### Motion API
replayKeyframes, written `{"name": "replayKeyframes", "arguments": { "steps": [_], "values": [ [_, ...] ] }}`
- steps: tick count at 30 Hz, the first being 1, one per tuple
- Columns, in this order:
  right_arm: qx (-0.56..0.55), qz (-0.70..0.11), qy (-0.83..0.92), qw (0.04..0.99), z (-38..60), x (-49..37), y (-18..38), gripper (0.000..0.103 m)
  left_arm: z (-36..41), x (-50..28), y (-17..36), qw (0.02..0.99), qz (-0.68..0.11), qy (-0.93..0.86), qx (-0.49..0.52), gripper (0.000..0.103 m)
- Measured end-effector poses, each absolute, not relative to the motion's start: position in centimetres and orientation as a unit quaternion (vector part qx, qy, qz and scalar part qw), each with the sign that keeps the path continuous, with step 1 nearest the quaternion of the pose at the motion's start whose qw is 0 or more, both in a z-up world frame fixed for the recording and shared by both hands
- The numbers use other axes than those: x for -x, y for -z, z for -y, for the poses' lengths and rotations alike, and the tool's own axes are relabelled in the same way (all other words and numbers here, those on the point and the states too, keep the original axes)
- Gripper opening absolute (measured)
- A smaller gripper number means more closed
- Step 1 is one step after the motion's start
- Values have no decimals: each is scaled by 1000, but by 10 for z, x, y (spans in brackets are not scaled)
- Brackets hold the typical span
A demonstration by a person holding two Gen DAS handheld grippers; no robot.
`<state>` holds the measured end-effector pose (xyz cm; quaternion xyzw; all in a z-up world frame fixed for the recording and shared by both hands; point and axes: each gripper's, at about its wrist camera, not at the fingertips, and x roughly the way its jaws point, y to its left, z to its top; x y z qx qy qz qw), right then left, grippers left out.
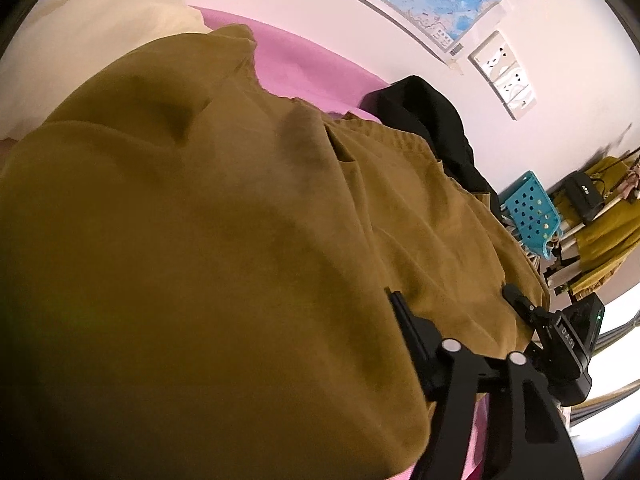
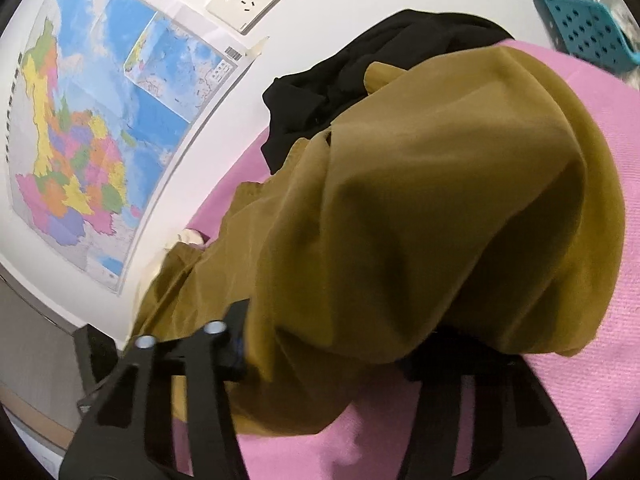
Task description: Fold large clothes
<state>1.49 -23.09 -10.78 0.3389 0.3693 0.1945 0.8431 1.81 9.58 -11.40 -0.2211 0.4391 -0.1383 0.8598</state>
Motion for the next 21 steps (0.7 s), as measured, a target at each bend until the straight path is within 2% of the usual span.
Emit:
{"name": "replayKeyframes", "arguments": {
  "steps": [2,4,7,10,13,16,17,21],
  "values": [
    [-338,-366,-205,843,231,-11,101,31,-96,-16,111,859,-438,142,223,45],
    [-341,-359,-218,841,233,-4,93,26,-96,-12,103,866,-432,142,208,36],
    [-359,-361,-245,825,240,5,85,27,-102,-3,90,867,-424,159,210,33],
    [-361,-382,-248,814,243,3,92,33,-110,-4,92,855,-435,181,217,36],
    [-363,-392,-244,810,241,-2,104,40,-112,-13,108,847,-458,167,212,48],
    [-373,-394,-243,804,237,-9,110,54,-118,-16,117,848,-453,162,224,62],
    [-376,-394,-242,803,236,-11,112,58,-119,-16,118,848,-447,165,230,63],
    [-362,-391,-233,814,227,-17,113,61,-116,-21,118,854,-436,165,229,69]
  ]
}}
